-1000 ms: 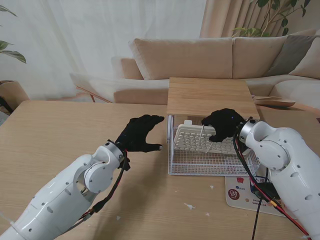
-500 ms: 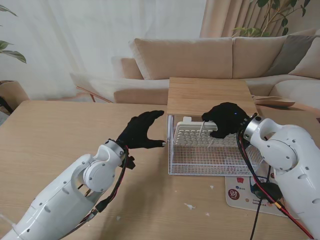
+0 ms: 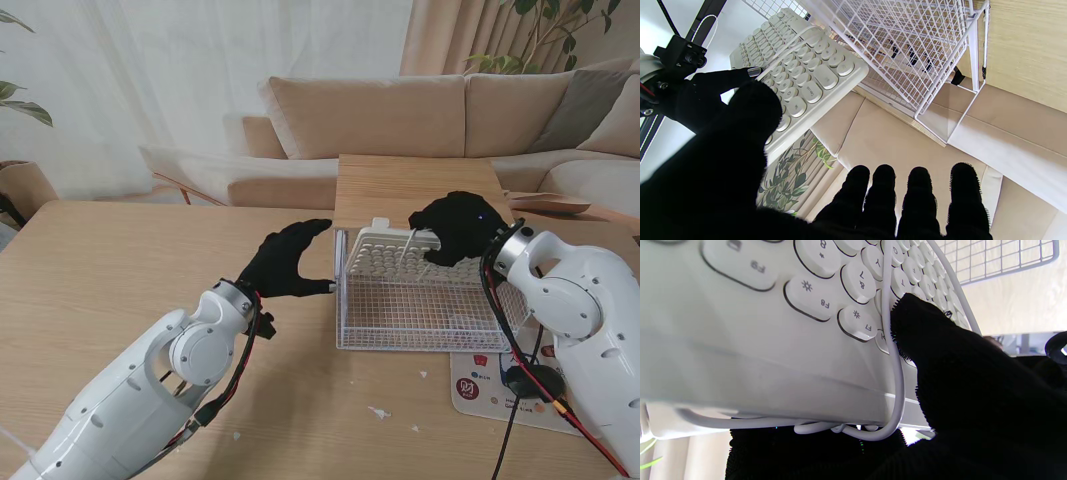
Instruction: Unroll the mouse pad and set up the keyboard and mouse from the tabletop organizer
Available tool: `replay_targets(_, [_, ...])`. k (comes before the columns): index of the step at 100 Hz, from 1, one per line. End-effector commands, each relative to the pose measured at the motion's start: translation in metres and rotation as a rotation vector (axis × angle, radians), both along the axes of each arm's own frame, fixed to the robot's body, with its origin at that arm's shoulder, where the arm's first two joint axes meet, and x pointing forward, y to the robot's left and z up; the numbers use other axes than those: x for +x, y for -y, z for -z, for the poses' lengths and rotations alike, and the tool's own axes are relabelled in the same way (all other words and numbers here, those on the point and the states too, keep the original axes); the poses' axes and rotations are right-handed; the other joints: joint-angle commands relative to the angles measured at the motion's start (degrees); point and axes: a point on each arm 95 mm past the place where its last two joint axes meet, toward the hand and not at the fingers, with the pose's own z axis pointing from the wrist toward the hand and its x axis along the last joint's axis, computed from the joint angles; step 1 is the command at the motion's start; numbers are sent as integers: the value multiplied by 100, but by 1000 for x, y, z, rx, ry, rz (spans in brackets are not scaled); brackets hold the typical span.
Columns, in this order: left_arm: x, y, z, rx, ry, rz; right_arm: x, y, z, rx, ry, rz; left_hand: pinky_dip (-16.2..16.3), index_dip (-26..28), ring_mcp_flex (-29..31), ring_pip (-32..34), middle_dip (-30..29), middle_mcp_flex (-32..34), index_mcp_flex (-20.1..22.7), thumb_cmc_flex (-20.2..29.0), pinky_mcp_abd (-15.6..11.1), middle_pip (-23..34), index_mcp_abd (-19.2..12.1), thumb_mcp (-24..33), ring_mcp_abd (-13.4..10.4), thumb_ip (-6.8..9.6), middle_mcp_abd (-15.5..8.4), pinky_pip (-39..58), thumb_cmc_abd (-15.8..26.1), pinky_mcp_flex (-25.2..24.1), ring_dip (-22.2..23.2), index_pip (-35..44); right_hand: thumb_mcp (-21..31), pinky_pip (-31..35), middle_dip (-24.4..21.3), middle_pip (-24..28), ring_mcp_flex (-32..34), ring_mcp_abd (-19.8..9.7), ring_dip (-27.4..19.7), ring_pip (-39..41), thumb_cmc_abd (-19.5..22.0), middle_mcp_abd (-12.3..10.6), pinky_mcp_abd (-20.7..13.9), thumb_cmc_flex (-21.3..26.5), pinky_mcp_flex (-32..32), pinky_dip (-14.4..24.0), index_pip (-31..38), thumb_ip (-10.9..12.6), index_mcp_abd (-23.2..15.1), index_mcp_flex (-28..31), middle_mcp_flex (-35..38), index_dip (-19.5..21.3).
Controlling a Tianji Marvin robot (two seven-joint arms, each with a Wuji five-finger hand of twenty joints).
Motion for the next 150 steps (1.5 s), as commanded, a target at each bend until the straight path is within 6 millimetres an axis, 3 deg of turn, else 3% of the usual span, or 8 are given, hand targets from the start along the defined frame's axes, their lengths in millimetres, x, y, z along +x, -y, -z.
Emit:
replay_targets(1, [-1, 4, -3, -18, -11, -2, -3, -6, -10, 12, 20, -27, -107, 16, -206, -162, -49, -161, -16, -170, 90, -65, 84, 146, 22, -47, 108, -61, -165, -32, 3, -20, 1130, 94, 83, 136, 293, -78, 106, 303, 370, 182, -6, 727, -12, 134, 576, 176, -511, 337, 65, 207])
replay_targets(41, [3, 13, -14, -84, -61, 3, -7, -30, -20, 20, 47, -121, -190, -15, -224, -229, -115, -197, -14, -111, 177, -192, 64, 288, 97, -105, 140, -187, -639, -34, 10, -79, 1129, 35, 105, 111, 296, -125, 111, 258, 371, 115, -36, 705, -11, 131, 569, 177, -566, 335, 79, 233])
replay_targets(63, [-2, 20, -14, -141, -104, 12, -7, -44, -26, 43, 49, -174, -315, -16, -206, -57, -47, -240, -23, 76, 1300, -305, -535, 445, 592, -144, 106, -401, -956, 233, 2, -80, 1132, 24, 120, 111, 310, -136, 117, 248, 382, 105, -54, 692, 9, 134, 567, 174, -550, 330, 80, 242])
replay_targets(84, [-5, 25, -12, -181, -106, -4, -4, -58, -29, 60, 36, -214, -18, 448, -112, 579, 250, -87, 17, 326, 659, 345, -302, 731, 642, -100, 183, 119, -911, 303, 80, 819, 1136, 24, 125, 109, 323, -131, 122, 243, 380, 116, -54, 693, 28, 140, 563, 173, -548, 324, 86, 247])
replay_targets(96, [-7, 27, -12, -199, -113, -27, 0, -65, -29, 58, 23, -236, 204, 775, 383, 1129, 830, 99, 513, 558, 626, 1499, -241, 920, 581, -13, 209, 551, -597, 440, 218, 1451, 1129, 21, 131, 107, 318, -142, 124, 237, 408, 92, -54, 678, 29, 143, 560, 169, -550, 315, 71, 249])
replay_targets(119, [-9, 31, -5, -292, -177, -108, 4, -73, -27, 66, 9, -249, 616, 1127, 2434, 2013, 1106, 2498, 2428, 1459, 1183, 1984, -464, 1347, 789, 93, 272, 1296, 220, 1209, 664, 2061, 1112, 17, 139, 107, 312, -163, 130, 228, 428, 73, -54, 660, 29, 150, 562, 165, -564, 290, 63, 272])
replay_targets(126, [-11, 33, -5, -358, -208, -131, 5, -74, -27, 57, 5, -250, 756, 987, 3201, 2290, 1299, 3417, 3045, 2141, 1423, 2021, -658, 816, 919, -338, 221, 1458, 148, 1509, 880, 2210, 1106, 3, 142, 110, 315, -211, 129, 215, 435, 28, -86, 626, 48, 145, 557, 170, -608, 270, 59, 286])
replay_targets(150, [-12, 35, -9, -470, -236, -182, 14, -70, -18, 8, -6, -213, 1261, 696, 4856, 3193, 2338, 5127, 3944, 2956, 1623, 2057, -513, 207, 1312, -305, 582, 2442, 176, 2654, 1402, 3690, 832, -117, 134, 173, 204, -459, 115, 125, 726, -269, -255, 443, 74, 85, 493, 212, -848, 15, -157, 393])
